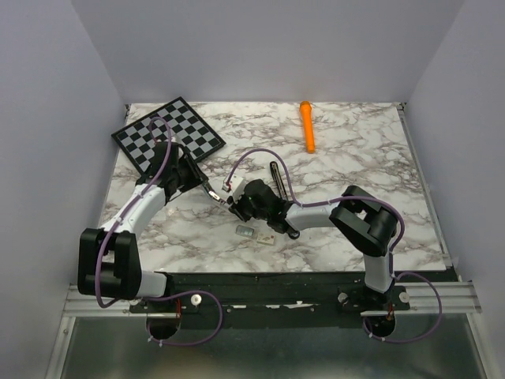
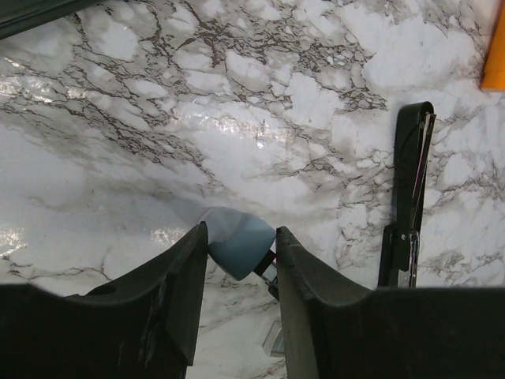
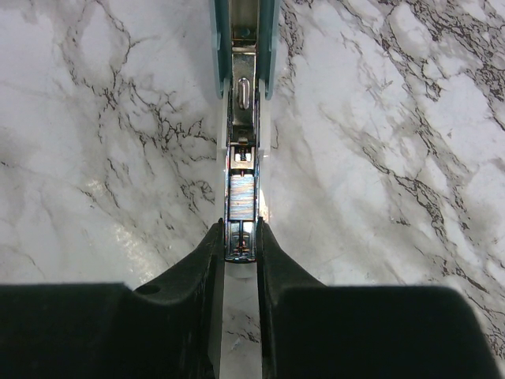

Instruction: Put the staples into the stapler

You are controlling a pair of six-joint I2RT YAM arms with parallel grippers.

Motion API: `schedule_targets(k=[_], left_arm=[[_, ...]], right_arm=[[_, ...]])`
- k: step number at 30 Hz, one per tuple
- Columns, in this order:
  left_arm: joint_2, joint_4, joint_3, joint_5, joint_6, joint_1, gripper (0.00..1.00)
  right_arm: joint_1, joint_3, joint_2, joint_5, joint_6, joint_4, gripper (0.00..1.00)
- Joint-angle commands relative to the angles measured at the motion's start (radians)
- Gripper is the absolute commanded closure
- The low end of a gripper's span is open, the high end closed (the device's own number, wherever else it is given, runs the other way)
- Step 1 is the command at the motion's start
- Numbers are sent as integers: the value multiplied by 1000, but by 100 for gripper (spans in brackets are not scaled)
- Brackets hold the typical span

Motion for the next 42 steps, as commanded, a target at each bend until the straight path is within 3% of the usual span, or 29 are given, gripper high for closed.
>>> schedule_targets(k=[1, 9, 16, 25, 42], left_arm=[[-46, 10, -27, 30, 5, 7, 59], [-84, -10, -75, 40, -21, -37, 76], [-147, -104, -89, -107, -56, -149, 86], [-173, -127, -109, -228, -209, -324, 88], [-84, 25, -129, -210, -458, -492, 91]], right_arm=[[3, -16, -27, 0, -2, -3, 87], [1, -10, -27, -8, 3, -1, 88], [1, -10, -48, -22, 6, 0, 88], [1, -7, -59, -33, 6, 2, 88], [1, -11, -51, -52, 26, 17, 88]])
